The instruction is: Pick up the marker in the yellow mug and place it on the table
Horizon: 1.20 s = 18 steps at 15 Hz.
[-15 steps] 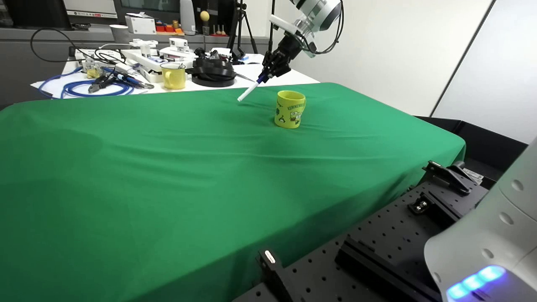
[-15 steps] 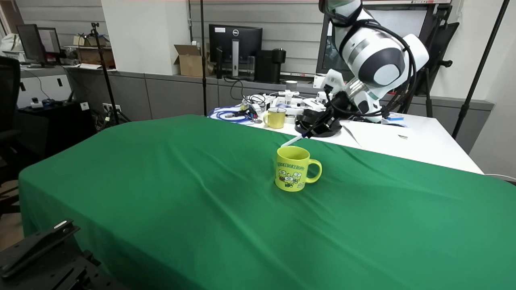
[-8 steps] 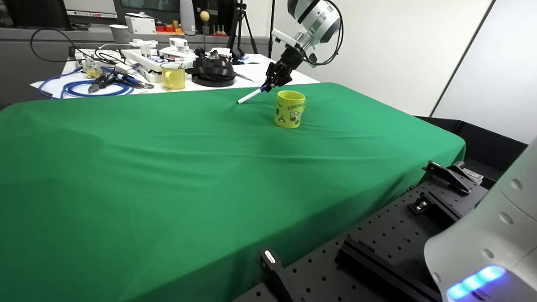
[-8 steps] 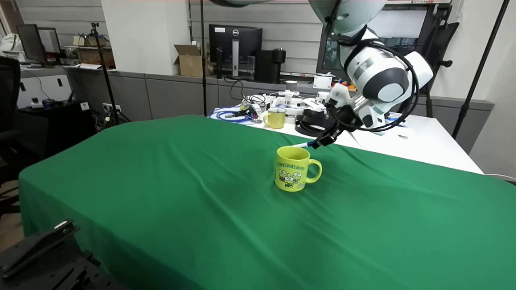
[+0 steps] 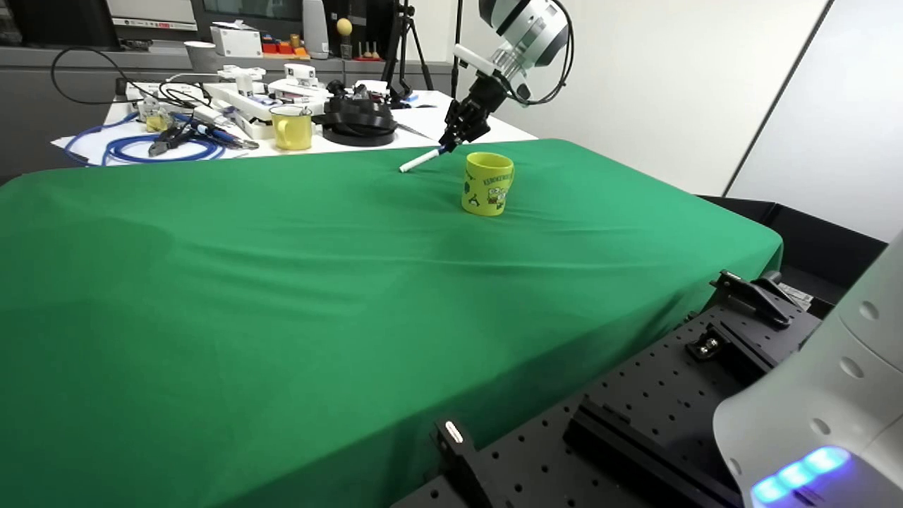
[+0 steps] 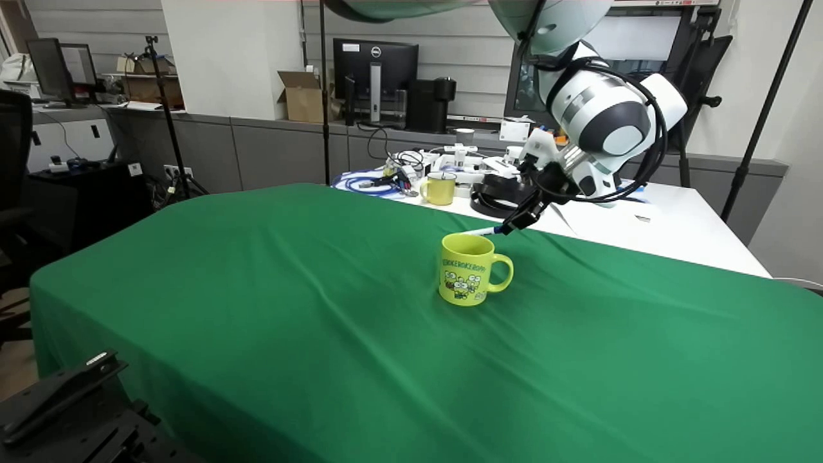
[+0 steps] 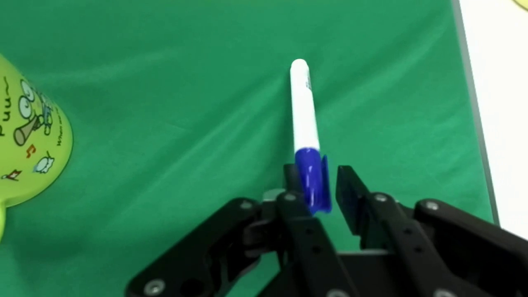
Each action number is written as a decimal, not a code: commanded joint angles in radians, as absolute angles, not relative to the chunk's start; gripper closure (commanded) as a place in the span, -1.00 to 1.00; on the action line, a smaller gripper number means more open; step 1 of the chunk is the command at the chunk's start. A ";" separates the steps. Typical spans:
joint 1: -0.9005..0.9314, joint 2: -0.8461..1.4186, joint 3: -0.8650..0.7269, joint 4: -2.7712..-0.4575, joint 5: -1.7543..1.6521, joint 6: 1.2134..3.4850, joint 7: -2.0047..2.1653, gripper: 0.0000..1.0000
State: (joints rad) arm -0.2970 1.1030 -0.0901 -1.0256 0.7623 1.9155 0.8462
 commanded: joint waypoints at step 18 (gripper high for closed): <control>-0.233 0.987 -0.117 -0.972 0.628 1.860 0.881 -1.00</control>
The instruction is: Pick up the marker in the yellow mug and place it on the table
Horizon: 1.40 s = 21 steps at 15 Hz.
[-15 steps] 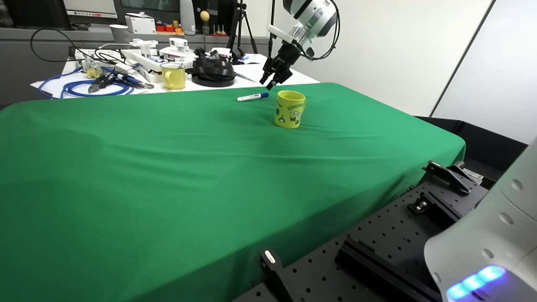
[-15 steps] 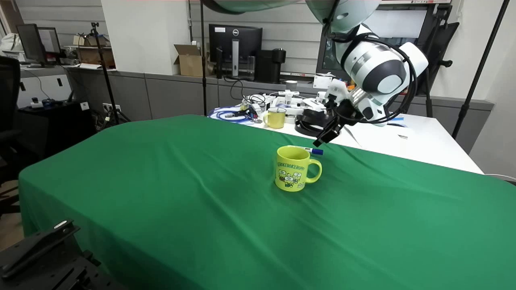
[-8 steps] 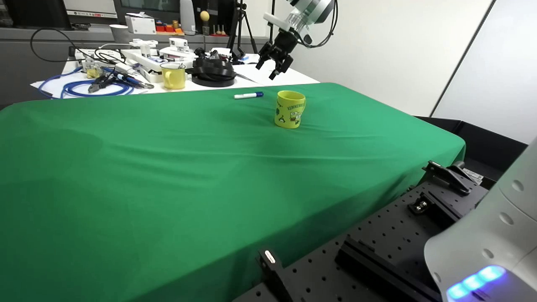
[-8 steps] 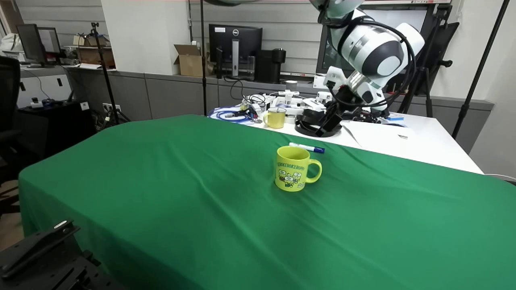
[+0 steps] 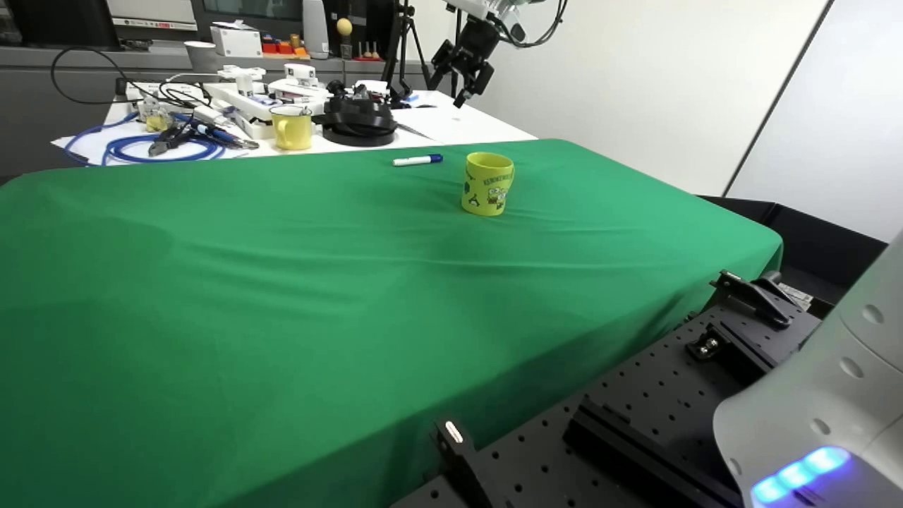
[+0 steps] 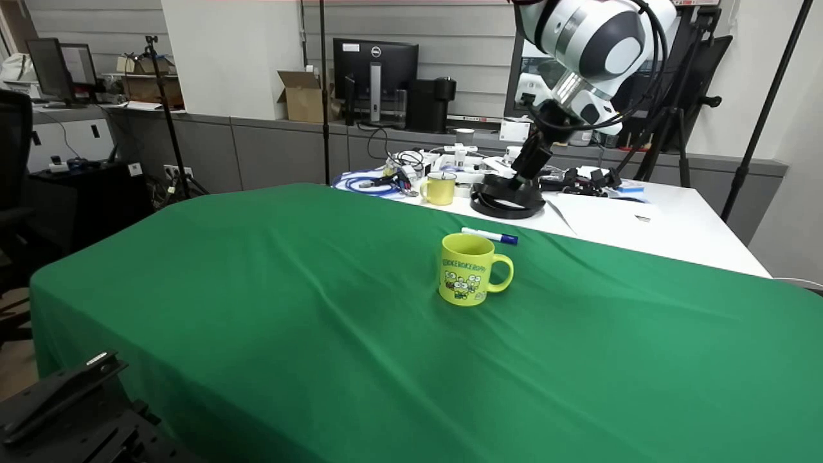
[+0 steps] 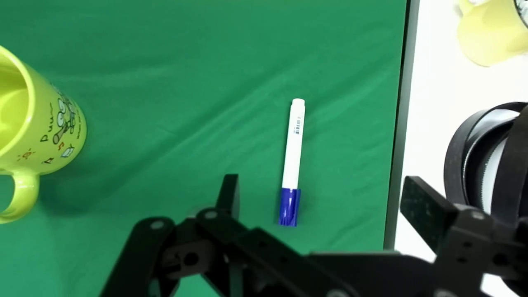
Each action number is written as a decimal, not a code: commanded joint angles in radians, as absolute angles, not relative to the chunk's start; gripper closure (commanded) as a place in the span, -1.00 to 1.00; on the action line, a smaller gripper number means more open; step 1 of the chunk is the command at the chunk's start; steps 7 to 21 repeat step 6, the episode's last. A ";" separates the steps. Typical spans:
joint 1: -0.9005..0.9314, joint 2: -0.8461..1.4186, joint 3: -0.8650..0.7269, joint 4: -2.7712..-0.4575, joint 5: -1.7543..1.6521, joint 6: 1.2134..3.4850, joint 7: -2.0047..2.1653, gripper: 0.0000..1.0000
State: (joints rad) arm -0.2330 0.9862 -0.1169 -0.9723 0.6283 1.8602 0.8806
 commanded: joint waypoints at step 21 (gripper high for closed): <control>-0.227 0.979 -0.125 -0.981 0.626 1.854 0.880 -1.00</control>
